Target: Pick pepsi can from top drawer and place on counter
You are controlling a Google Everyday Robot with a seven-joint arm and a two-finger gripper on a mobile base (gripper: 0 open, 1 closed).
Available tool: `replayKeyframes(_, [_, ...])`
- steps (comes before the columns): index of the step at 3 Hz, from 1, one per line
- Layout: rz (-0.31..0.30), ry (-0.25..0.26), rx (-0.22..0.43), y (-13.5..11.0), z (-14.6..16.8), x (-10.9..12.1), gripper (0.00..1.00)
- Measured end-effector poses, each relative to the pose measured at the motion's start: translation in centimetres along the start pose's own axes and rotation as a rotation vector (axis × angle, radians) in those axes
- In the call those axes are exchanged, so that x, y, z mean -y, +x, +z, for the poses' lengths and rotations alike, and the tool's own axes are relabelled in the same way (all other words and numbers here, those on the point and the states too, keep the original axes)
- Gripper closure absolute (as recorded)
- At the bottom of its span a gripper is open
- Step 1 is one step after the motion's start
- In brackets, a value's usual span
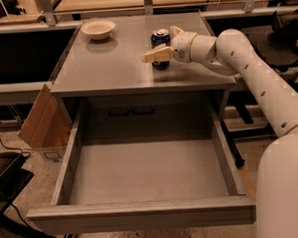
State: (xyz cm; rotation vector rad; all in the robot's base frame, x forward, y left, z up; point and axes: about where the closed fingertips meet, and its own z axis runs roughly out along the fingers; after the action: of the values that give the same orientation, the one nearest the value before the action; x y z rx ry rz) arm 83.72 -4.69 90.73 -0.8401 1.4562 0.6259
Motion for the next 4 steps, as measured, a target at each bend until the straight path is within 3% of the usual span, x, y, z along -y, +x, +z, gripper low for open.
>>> replayKeyframes(1, [-0.059, 0.013, -0.033, -3.6, -2.9, 1.3, 0.00])
replayKeyframes(2, [-0.130, 0.017, -0.178, -6.9, -9.1, 1.6, 0.00])
replayKeyframes(3, [-0.157, 0.055, -0.361, -10.5, -18.7, 0.3, 0.00])
replayKeyframes(4, [-0.189, 0.162, -0.419, -13.6, -27.2, -1.8, 0.00])
